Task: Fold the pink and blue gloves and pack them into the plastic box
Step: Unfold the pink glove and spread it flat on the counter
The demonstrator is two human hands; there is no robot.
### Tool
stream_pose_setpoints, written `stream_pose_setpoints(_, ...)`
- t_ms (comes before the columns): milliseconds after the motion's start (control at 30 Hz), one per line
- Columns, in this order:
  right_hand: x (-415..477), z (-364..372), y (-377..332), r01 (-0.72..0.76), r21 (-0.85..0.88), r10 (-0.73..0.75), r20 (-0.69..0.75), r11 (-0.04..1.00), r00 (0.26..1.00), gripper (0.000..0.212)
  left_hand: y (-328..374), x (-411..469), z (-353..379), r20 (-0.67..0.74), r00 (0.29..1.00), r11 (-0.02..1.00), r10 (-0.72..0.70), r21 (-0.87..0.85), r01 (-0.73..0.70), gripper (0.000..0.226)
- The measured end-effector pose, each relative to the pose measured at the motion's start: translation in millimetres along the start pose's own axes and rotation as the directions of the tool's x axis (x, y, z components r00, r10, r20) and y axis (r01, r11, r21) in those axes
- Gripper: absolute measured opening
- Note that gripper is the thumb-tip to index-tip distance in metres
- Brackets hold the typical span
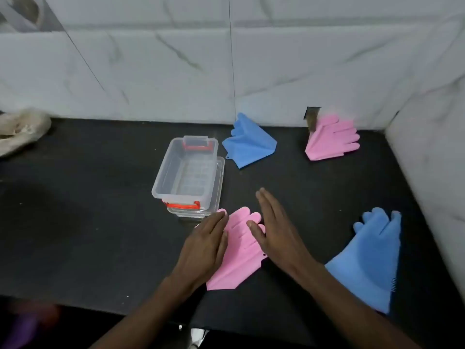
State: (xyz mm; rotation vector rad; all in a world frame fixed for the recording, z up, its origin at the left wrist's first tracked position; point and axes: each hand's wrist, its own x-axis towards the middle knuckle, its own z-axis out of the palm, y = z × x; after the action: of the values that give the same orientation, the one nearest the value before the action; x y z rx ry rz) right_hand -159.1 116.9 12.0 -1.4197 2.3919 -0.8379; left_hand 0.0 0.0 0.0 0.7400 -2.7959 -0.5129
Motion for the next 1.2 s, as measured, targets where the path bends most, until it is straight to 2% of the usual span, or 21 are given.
stream_pose_setpoints(133, -7.3, 37.7, 11.6, -0.034, 0.011, 0.033, 0.022, 0.999, 0.999, 0.056, -25.0, -11.2, 28.3, -0.036, 0.999, 0.999, -0.035, 0.025, 0.035, 0.041)
stream_pose_setpoints(233, -9.4, 51.7, 18.9, 0.06, -0.08, -0.059, 0.014, 0.995, 0.998, 0.04, -37.1, -17.0, 44.5, -0.066, 0.996, 0.996, 0.067, 0.064, -0.063, 0.044)
stream_pose_setpoints(333, -18.3, 65.2, 24.5, 0.097, -0.107, -0.105, -0.077, 0.99, 0.991, 0.031, -44.7, -23.1, 53.8, -0.117, 0.992, 0.996, 0.049, 0.079, -0.04, 0.051)
stream_pose_setpoints(400, -22.3, 70.3, 26.2, 0.058, -0.077, -0.069, -0.142, 0.995, 0.987, 0.043, -47.0, -25.6, 58.3, -0.122, 0.993, 0.995, -0.007, 0.099, 0.019, 0.063)
stream_pose_setpoints(467, -23.7, 75.2, 29.1, -0.029, -0.012, 0.027, -0.146, 0.999, 0.989, 0.061, -50.7, -26.7, 65.3, -0.134, 0.99, 0.992, -0.038, 0.114, 0.054, 0.073)
stream_pose_setpoints(533, -23.4, 77.9, 32.5, -0.064, 0.0, 0.063, -0.156, 0.998, 0.986, 0.071, -54.6, -26.7, 71.3, -0.168, 0.985, 0.99, -0.041, 0.124, 0.062, 0.079)
stream_pose_setpoints(667, -23.0, 77.8, 34.7, -0.03, -0.052, 0.02, -0.194, 0.998, 0.981, 0.082, -55.3, -27.6, 72.6, -0.225, 0.974, 0.992, -0.027, 0.112, 0.054, 0.086)
stream_pose_setpoints(867, -33.5, 67.0, 31.6, 0.101, 0.204, -0.037, -0.296, 0.974, 0.955, 0.081, -54.0, -30.5, 71.1, -0.355, 0.934, 0.994, 0.042, 0.109, -0.004, 0.096)
stream_pose_setpoints(967, -45.2, 58.7, 25.5, 0.159, 0.279, -0.06, -0.335, 0.947, 0.94, 0.07, -51.0, -34.1, 66.9, -0.378, 0.923, 0.995, 0.071, 0.09, -0.04, 0.095)
stream_pose_setpoints(1033, -45.8, 47.4, 15.2, 0.147, 0.304, -0.041, -0.328, 0.941, 0.944, 0.06, -46.7, -38.8, 63.8, -0.401, 0.913, 0.997, 0.078, 0.033, -0.07, 0.089)
stream_pose_setpoints(1200, -26.5, -11.8, -30.8, 0.182, 0.123, -0.138, -0.297, 0.976, 0.945, 0.046, -40.0, -49.7, 55.2, -0.359, 0.932, 0.978, 0.052, -0.169, -0.12, 0.066)
